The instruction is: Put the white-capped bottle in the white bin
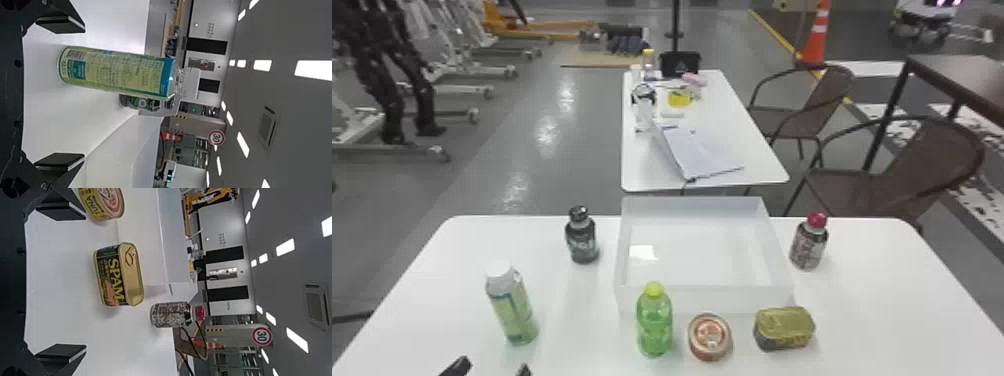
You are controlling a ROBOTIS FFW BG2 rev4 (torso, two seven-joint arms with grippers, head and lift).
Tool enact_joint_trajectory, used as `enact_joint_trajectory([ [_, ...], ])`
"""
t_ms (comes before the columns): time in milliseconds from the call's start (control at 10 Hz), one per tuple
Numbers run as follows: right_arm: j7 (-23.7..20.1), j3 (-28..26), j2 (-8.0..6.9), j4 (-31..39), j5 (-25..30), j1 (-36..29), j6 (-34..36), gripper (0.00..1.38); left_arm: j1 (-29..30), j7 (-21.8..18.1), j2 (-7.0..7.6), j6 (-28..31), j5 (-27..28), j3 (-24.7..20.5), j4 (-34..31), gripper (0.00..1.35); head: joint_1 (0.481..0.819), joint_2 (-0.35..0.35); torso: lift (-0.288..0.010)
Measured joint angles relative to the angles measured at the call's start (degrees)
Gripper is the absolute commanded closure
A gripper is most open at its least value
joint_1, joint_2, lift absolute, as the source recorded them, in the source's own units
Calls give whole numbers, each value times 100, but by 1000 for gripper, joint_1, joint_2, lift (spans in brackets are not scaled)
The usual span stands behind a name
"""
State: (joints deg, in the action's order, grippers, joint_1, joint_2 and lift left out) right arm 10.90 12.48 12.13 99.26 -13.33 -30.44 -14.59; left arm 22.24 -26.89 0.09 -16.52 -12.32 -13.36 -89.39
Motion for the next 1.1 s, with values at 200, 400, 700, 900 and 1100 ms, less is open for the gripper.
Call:
enact_joint_trajectory([
  [200, 0, 0, -7, -6, -11, 2, 0, 110, 0, 0, 0, 21, -2, 0, 1, 150, 549, 0, -100],
  [400, -1, 0, -9, -12, -13, 3, 0, 110, -16, 0, 0, 48, 7, -3, 7, 150, 549, 0, -100],
  [700, 0, 0, -21, -17, -21, 3, 0, 111, -147, 0, 0, 105, 78, -46, 80, 150, 549, 0, -100],
  [900, -5, 0, -29, -29, -29, 11, 0, 110, -351, 0, 0, 102, 125, -11, 248, 150, 549, 0, -100],
  [1100, -8, 0, -42, -38, -30, 18, 0, 110, -631, 0, 0, 95, 243, -23, 496, 150, 549, 0, -100],
])
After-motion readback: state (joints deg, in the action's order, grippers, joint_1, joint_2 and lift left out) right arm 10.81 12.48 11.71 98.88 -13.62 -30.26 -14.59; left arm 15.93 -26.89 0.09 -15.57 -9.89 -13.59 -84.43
